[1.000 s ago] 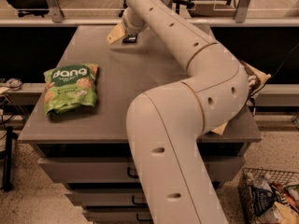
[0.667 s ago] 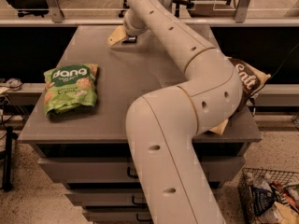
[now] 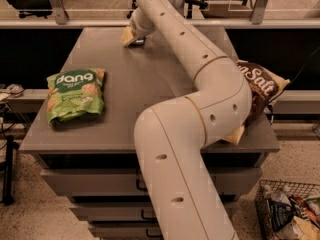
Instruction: Move rxbar blueberry near green rice chip bag
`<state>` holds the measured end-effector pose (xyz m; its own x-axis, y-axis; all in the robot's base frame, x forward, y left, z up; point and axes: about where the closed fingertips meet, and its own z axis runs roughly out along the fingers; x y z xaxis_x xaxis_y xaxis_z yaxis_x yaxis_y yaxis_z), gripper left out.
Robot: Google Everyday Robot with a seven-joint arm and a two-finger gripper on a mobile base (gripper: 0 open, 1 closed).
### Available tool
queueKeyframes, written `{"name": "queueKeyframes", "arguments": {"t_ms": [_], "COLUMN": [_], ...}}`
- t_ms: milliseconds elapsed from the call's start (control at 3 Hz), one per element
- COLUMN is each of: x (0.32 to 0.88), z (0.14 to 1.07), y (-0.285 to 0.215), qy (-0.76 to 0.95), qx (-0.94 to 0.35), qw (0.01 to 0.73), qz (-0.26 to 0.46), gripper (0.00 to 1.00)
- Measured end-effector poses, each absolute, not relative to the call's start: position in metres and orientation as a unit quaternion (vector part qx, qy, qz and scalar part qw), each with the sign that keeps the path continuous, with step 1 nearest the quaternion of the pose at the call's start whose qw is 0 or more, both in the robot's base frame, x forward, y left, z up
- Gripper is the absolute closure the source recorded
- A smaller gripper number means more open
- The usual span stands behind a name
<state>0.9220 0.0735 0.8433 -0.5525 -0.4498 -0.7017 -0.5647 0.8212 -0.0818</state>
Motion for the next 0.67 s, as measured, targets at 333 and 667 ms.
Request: {"name": "queueKeyframes", "arguments": {"t_ms": [333,667], "x": [0.9241,0.9236], "z": [0.8481,0.8479], "y": [0.0747,0.0764], "qy": [0.872,0.869], "qx": [-0.297,-0.306], "qw": [0.381,0.381], "qz": [0.077,0.077], "gripper": [0.62,0.85]}}
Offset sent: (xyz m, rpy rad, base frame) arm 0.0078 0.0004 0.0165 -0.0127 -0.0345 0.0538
